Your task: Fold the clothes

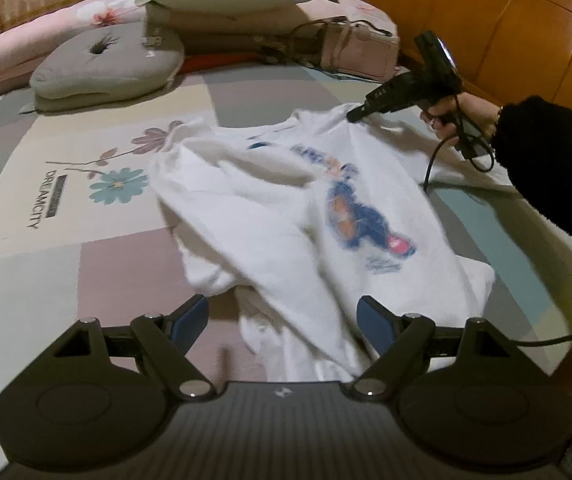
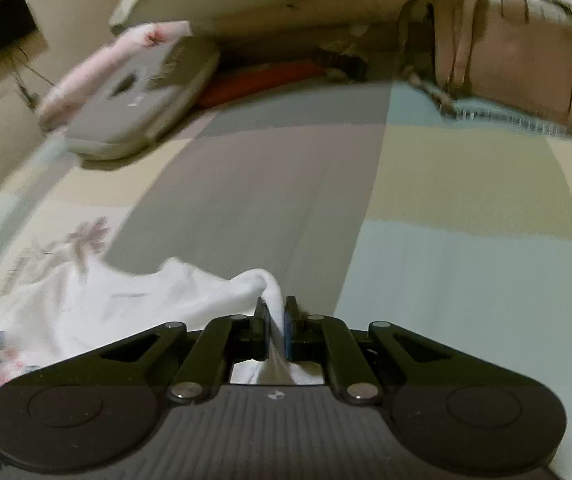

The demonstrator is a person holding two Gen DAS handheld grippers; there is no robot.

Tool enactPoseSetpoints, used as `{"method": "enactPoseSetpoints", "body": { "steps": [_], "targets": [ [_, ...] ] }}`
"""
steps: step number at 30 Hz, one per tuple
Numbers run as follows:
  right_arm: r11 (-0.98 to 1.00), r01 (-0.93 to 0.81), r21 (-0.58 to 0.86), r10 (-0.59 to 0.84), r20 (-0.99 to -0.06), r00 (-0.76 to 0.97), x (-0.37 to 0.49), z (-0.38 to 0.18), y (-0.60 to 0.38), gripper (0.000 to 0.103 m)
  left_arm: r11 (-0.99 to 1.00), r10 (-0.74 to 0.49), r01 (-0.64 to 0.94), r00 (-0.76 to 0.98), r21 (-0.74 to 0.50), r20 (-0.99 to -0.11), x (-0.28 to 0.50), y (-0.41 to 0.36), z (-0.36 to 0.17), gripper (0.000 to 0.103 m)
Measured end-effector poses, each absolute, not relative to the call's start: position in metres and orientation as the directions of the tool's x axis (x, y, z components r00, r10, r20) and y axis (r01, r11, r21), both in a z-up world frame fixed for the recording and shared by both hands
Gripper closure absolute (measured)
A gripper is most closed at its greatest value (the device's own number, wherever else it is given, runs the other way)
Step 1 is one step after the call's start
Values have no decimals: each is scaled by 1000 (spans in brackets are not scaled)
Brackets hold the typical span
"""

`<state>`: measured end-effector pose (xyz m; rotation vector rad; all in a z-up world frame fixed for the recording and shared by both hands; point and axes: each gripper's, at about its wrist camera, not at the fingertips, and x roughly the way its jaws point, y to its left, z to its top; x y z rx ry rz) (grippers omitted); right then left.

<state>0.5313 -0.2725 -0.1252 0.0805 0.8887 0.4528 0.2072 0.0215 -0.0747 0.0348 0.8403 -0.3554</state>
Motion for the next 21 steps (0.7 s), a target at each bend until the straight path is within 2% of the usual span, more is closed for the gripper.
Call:
{"method": "enactPoseSetpoints", "body": {
  "steps": [3, 6, 7, 8, 9, 12, 15, 21],
  "targets": [
    [935, -298, 194, 337, -751, 568, 550, -128, -263, 94, 949, -271, 298, 615, -101, -740, 208, 28, -76, 21],
    [939, -282, 196, 327, -762, 559, 556, -129, -262, 91, 951, -269, 290, 619, -104, -738, 208, 34, -75, 21],
    [941, -278, 195, 324, -759, 564, 555, -128, -262, 86, 952, -267, 288, 621, -102, -737, 208, 36, -75, 21],
    [941, -276, 195, 324, -755, 571, 552, -125, -264, 75, 953, -264, 285, 624, -100, -736, 208, 38, -75, 21],
    [941, -276, 196, 326, -747, 579, 548, -120, -266, 71, 954, -262, 281, 625, -101, -735, 209, 39, -76, 21],
    [935, -279, 218, 347, -725, 595, 534, -106, -277, 70, 955, -263, 275, 632, -106, -729, 211, 41, -75, 21],
    [937, -280, 208, 341, -711, 615, 510, -92, -297, 63, 954, -269, 281, 634, -108, -725, 210, 40, -75, 21],
    [980, -164, 112, 193, -738, 647, 462, -92, -361, 62, 949, -279, 295, 629, -109, -726, 204, 33, -76, 21]
  ]
}}
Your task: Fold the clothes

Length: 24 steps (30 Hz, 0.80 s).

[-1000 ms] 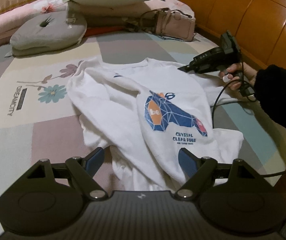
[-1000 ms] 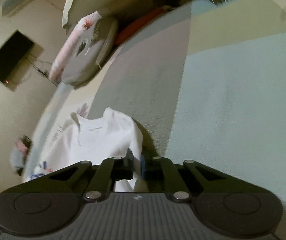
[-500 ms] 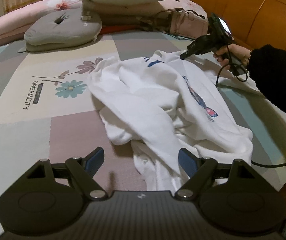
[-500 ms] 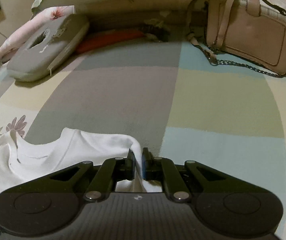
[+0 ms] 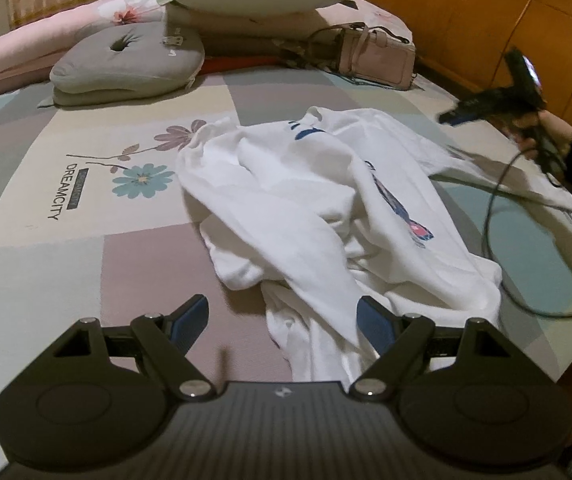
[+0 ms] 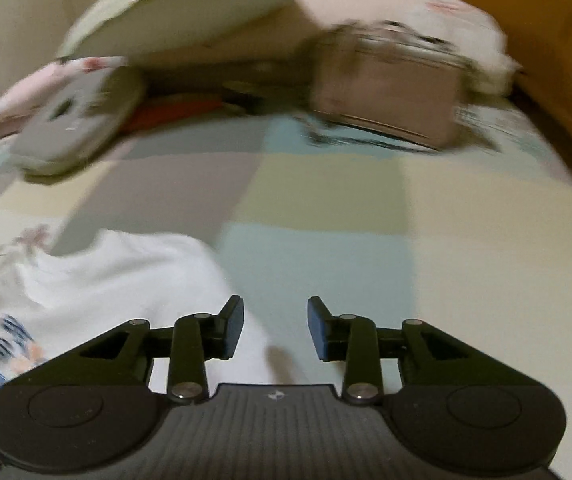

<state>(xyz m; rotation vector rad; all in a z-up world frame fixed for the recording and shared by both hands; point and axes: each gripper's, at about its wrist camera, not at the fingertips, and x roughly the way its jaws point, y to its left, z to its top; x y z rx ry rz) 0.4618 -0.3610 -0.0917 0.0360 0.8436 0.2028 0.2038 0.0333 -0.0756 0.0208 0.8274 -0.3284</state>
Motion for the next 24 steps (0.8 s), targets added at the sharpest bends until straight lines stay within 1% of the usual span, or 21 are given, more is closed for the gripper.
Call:
{"method": "enactPoseSetpoints", "body": {
  "steps": [5, 7, 10, 15, 18, 22, 24],
  "targets": [
    [999, -22, 32, 39, -761, 647, 418, -104, -423, 61, 947, -282, 306, 631, -103, -723, 197, 28, -72, 21],
    [1000, 23, -1, -15, -772, 635, 402, -109, -445, 58, 946, -284, 308, 630, -103, -723, 195, 26, -70, 21],
    [998, 55, 15, -21, -798, 603, 381, -118, -470, 58, 943, -288, 317, 627, -100, -724, 191, 20, -70, 21],
    [1000, 7, -25, -24, -798, 602, 348, -130, -467, 56, 936, -298, 341, 626, -91, -721, 186, 6, -66, 21],
    [994, -40, -107, -60, -789, 612, 339, -128, -456, 56, 931, -305, 355, 625, -86, -719, 182, -1, -63, 21],
    [965, -118, -233, -111, -777, 620, 347, -127, -439, 56, 930, -295, 360, 628, -68, -720, 177, -6, -60, 21],
    [959, -138, -247, -106, -766, 633, 352, -120, -434, 57, 933, -287, 355, 630, -61, -722, 176, -7, -58, 21]
  ]
}}
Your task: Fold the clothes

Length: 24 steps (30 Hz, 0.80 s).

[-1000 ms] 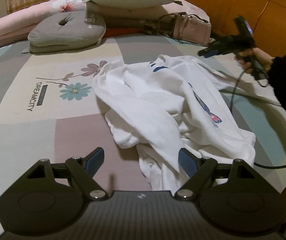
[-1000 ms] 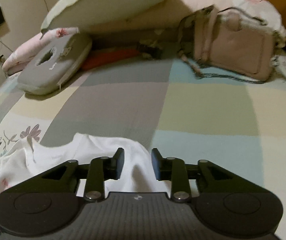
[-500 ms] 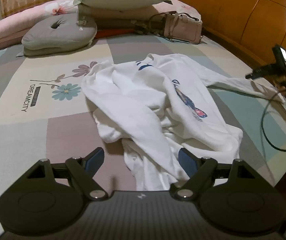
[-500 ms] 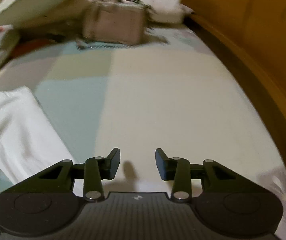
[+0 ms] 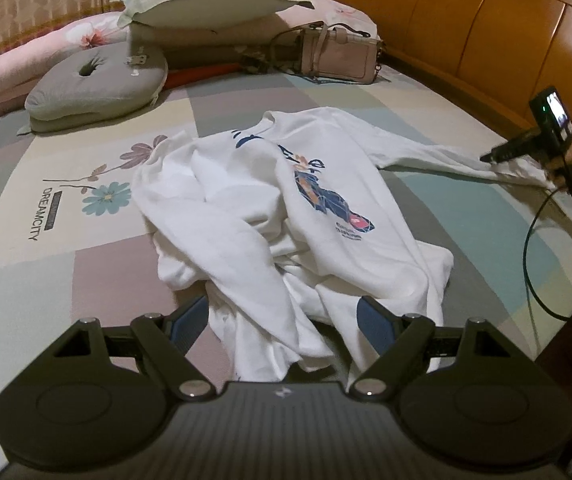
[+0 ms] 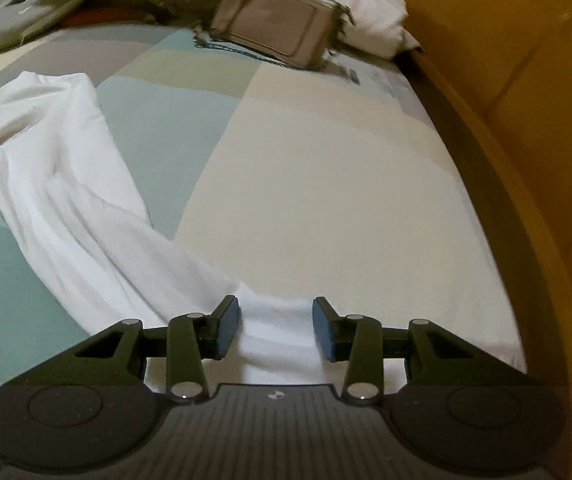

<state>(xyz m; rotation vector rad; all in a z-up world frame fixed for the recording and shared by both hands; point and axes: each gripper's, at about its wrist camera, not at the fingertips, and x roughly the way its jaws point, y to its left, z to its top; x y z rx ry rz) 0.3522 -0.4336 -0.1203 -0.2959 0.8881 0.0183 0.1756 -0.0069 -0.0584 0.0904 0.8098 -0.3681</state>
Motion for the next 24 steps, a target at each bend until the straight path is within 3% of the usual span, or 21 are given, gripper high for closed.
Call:
{"method": "enactPoseSetpoints", "body": {
  "steps": [7, 9, 14, 15, 16, 20, 24],
  "targets": [
    [977, -213, 29, 167, -725, 668, 388, -99, -411, 57, 936, -271, 349, 633, -45, -725, 177, -13, -56, 21],
    [963, -270, 24, 197, -745, 637, 404, -108, -391, 57, 934, -275, 355, 631, -45, -726, 177, -17, -56, 21],
    [935, -354, -32, 196, -785, 588, 421, -135, -355, 73, 931, -277, 362, 622, -45, -732, 179, -17, -60, 21],
    [929, -370, -24, 212, -783, 585, 420, -134, -353, 91, 933, -275, 357, 621, -48, -734, 181, -16, -61, 21],
    [922, -386, -33, 217, -781, 585, 420, -133, -350, 98, 935, -273, 351, 619, -51, -737, 182, -15, -63, 21],
    [918, -381, -111, 166, -764, 624, 429, -131, -342, 98, 942, -263, 332, 615, -58, -743, 189, -10, -68, 21],
    [955, -280, -97, 123, -731, 671, 460, -123, -349, 98, 941, -265, 334, 618, -58, -740, 190, -9, -67, 21]
  ]
}}
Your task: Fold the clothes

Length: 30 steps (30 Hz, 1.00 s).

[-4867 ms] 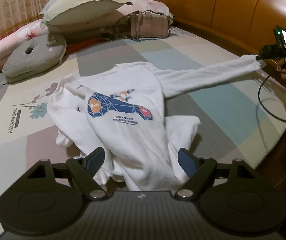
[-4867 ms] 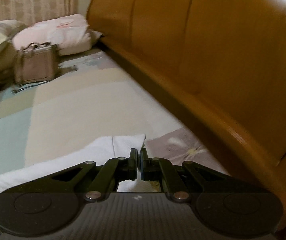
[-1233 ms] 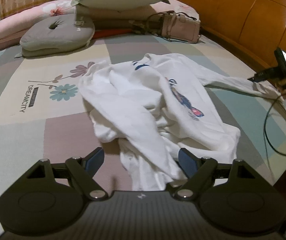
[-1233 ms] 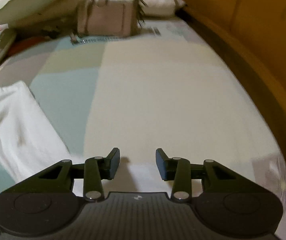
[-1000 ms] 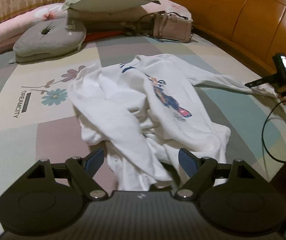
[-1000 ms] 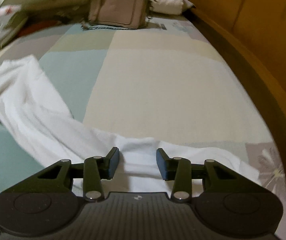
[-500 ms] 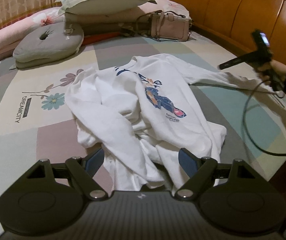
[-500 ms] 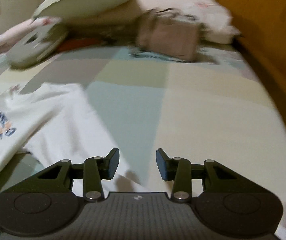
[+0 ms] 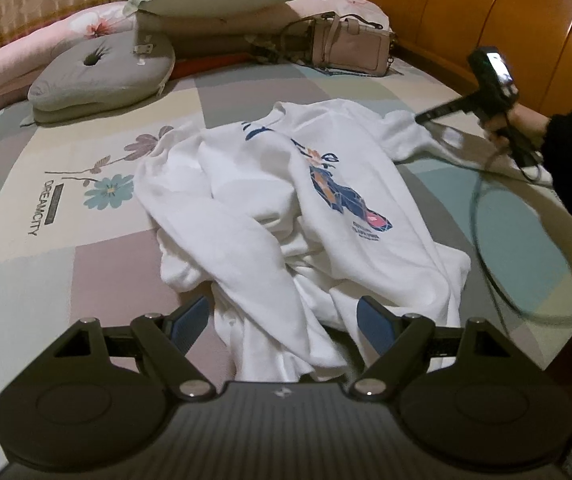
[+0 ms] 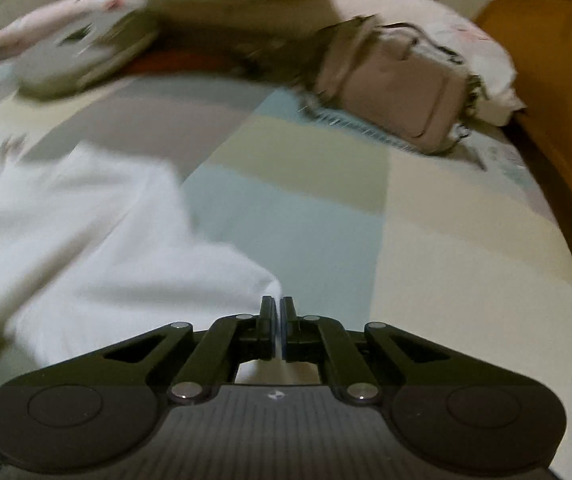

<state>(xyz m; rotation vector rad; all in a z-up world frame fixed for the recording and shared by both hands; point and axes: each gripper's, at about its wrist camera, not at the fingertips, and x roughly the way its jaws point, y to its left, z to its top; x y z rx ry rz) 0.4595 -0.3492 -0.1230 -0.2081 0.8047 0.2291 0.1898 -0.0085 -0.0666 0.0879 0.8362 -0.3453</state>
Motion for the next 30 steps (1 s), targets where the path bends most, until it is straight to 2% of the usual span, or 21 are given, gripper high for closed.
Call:
{"method": "enactPoseSetpoints", "body": {
  "steps": [5, 8, 10, 15, 21, 28, 29, 30],
  "targets": [
    [979, -185, -81, 58, -762, 645, 484, -129, -353, 94, 947, -254, 316, 627, -57, -736, 190, -2, -64, 21],
    [986, -157, -55, 68, -728, 683, 466, -114, -369, 84, 947, -255, 317, 632, -56, -731, 188, 0, -61, 21],
    [992, -115, -50, 47, -703, 710, 448, -101, -393, 69, 945, -260, 323, 633, -56, -729, 186, 0, -61, 21],
    [992, 63, -113, -124, -701, 702, 392, -88, -467, 57, 934, -292, 350, 629, -74, -721, 182, -6, -62, 21],
    [935, 327, -134, -323, -700, 637, 330, -107, -546, 51, 919, -315, 388, 621, -68, -718, 171, -17, -60, 21],
    [898, 441, -5, -308, -721, 620, 295, -136, -565, 48, 926, -295, 374, 635, -50, -714, 162, -20, -54, 21],
    [898, 441, 1, -305, -722, 621, 297, -137, -561, 49, 926, -294, 375, 637, -47, -713, 160, -21, -53, 21],
    [902, 432, -6, -304, -720, 624, 298, -137, -557, 57, 925, -295, 377, 637, -47, -712, 159, -22, -52, 21]
  ]
}}
